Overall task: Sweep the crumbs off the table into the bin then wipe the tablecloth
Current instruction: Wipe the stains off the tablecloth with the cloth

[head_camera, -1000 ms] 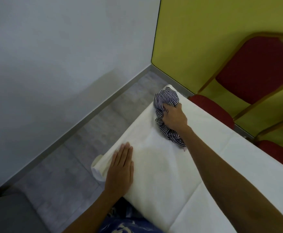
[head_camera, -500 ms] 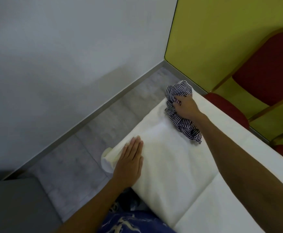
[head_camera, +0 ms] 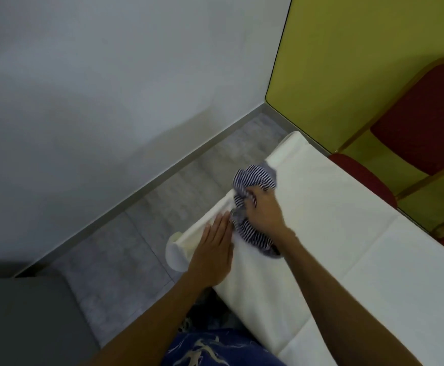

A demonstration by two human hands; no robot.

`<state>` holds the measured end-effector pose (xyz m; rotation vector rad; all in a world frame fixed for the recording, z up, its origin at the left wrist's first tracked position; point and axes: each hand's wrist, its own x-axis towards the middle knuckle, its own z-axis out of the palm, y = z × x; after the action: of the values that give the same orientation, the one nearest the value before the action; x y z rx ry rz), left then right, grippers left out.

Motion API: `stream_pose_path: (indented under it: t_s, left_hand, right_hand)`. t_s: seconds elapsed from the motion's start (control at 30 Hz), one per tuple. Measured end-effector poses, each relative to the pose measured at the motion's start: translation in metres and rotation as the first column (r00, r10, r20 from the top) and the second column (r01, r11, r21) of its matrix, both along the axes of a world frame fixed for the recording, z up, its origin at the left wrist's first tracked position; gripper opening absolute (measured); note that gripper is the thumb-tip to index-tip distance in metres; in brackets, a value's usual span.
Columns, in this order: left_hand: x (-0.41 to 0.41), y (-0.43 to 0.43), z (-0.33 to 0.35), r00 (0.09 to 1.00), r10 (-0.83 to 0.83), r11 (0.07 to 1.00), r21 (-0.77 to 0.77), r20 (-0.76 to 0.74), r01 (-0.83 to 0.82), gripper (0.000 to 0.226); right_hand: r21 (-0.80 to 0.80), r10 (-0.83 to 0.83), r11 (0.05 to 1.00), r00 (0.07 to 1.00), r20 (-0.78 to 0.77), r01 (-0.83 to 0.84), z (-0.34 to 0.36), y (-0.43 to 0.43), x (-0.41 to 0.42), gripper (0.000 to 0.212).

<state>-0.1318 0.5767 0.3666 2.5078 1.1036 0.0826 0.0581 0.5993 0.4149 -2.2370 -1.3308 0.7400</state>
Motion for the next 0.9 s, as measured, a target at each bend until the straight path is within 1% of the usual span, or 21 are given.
stream_pose_path:
  t_s: [0.1, 0.13, 0.2, 0.23, 0.27, 0.3, 0.33, 0.37, 0.4, 0.43, 0.47, 0.5, 0.53, 0.6, 0.63, 0.7, 0.77, 0.83, 0.9]
  left_hand:
    - [0.003, -0.007, 0.003, 0.999, 0.026, 0.999, -0.032, 0.034, -0.025, 0.058]
    - [0.001, -0.010, 0.005, 0.998, 0.044, 0.999, -0.029, 0.044, -0.043, 0.057]
    - [-0.007, -0.015, 0.011, 0.993, 0.079, 0.997, 0.007, 0.082, -0.080, 0.057]
    - [-0.014, -0.017, 0.013, 0.990, 0.098, 0.995, 0.024, 0.104, -0.101, 0.057]
    - [-0.025, -0.019, 0.015, 0.986, 0.119, 0.992, 0.031, 0.117, -0.124, 0.057]
    - [-0.038, -0.021, 0.015, 0.983, 0.139, 0.989, 0.034, 0.120, -0.144, 0.056]
    - [-0.051, -0.024, 0.013, 0.982, 0.150, 0.987, 0.039, 0.118, -0.156, 0.055]
    - [-0.064, -0.028, 0.011, 0.983, 0.147, 0.987, 0.045, 0.110, -0.153, 0.054]
    - [-0.075, -0.031, 0.009, 0.988, 0.127, 0.990, 0.049, 0.091, -0.132, 0.053]
    - [-0.082, -0.035, 0.007, 0.993, 0.097, 0.994, 0.049, 0.067, -0.101, 0.053]
    - [-0.086, -0.038, 0.005, 0.997, 0.066, 0.997, 0.046, 0.041, -0.068, 0.055]
    - [-0.088, -0.041, 0.004, 0.999, 0.045, 0.998, 0.042, 0.019, -0.046, 0.056]
    - [-0.089, -0.043, 0.003, 0.999, 0.036, 0.999, 0.040, 0.002, -0.036, 0.057]
    - [-0.091, -0.043, 0.004, 0.999, 0.031, 0.999, 0.029, -0.013, -0.031, 0.057]
    - [-0.092, -0.043, 0.005, 1.000, 0.028, 1.000, 0.014, -0.012, -0.028, 0.059]
    - [-0.094, -0.041, 0.008, 1.000, 0.010, 1.000, -0.010, -0.006, -0.010, 0.063]
    - [-0.094, -0.041, 0.013, 1.000, -0.007, 1.000, -0.012, 0.018, 0.007, 0.067]
    - [-0.094, -0.042, 0.021, 0.997, 0.017, 1.000, -0.025, 0.070, -0.015, 0.071]
    - [-0.092, -0.040, 0.026, 0.987, 0.065, 0.997, -0.040, 0.145, -0.060, 0.073]
  right_hand:
    - [-0.014, 0.243, 0.970, 0.970, 0.000, -0.243, 0.003, -0.037, 0.000, 0.036]
    - [-0.028, 0.286, 0.958, 0.958, 0.003, -0.286, 0.005, -0.046, 0.011, 0.035]
    - [-0.040, 0.266, 0.964, 0.962, 0.068, -0.264, 0.007, -0.055, 0.050, 0.033]
    - [-0.033, 0.199, 0.980, 0.973, 0.118, -0.197, 0.007, -0.057, 0.072, 0.033]
    - [-0.032, 0.085, 0.996, 0.985, 0.150, -0.081, 0.009, -0.060, 0.090, 0.034]
    - [-0.043, -0.079, 0.995, 0.983, 0.167, 0.087, 0.012, -0.062, 0.103, 0.034]
    - [-0.061, -0.267, 0.957, 0.946, 0.181, 0.282, 0.014, -0.064, 0.110, 0.035]
    - [-0.086, -0.430, 0.888, 0.882, 0.193, 0.452, 0.015, -0.065, 0.110, 0.036]
    - [-0.107, -0.543, 0.816, 0.817, 0.194, 0.568, 0.017, -0.064, 0.105, 0.037]
    - [-0.108, -0.597, 0.776, 0.778, 0.196, 0.622, 0.020, -0.059, 0.097, 0.038]
    - [-0.098, -0.607, 0.771, 0.772, 0.190, 0.630, 0.021, -0.052, 0.087, 0.038]
    - [-0.085, -0.574, 0.800, 0.798, 0.181, 0.594, 0.024, -0.044, 0.073, 0.038]
    - [-0.077, -0.506, 0.850, 0.848, 0.157, 0.521, 0.027, -0.035, 0.057, 0.038]
    - [-0.028, -0.294, 0.954, 0.948, 0.120, 0.299, 0.028, -0.023, 0.013, 0.036]
    - [-0.005, -0.198, 0.980, 0.975, 0.100, 0.199, 0.026, -0.022, -0.011, 0.035]
    - [-0.007, -0.084, 0.996, 0.994, 0.071, 0.085, 0.021, -0.028, -0.060, 0.034]
    - [-0.039, -0.012, 0.999, 0.998, 0.061, 0.014, 0.016, -0.043, -0.094, 0.034]
    - [-0.014, 0.074, 0.997, 0.997, 0.015, -0.074, 0.014, -0.064, -0.106, 0.035]
    - [0.043, 0.191, 0.981, 0.980, -0.052, -0.189, 0.014, -0.080, -0.088, 0.036]
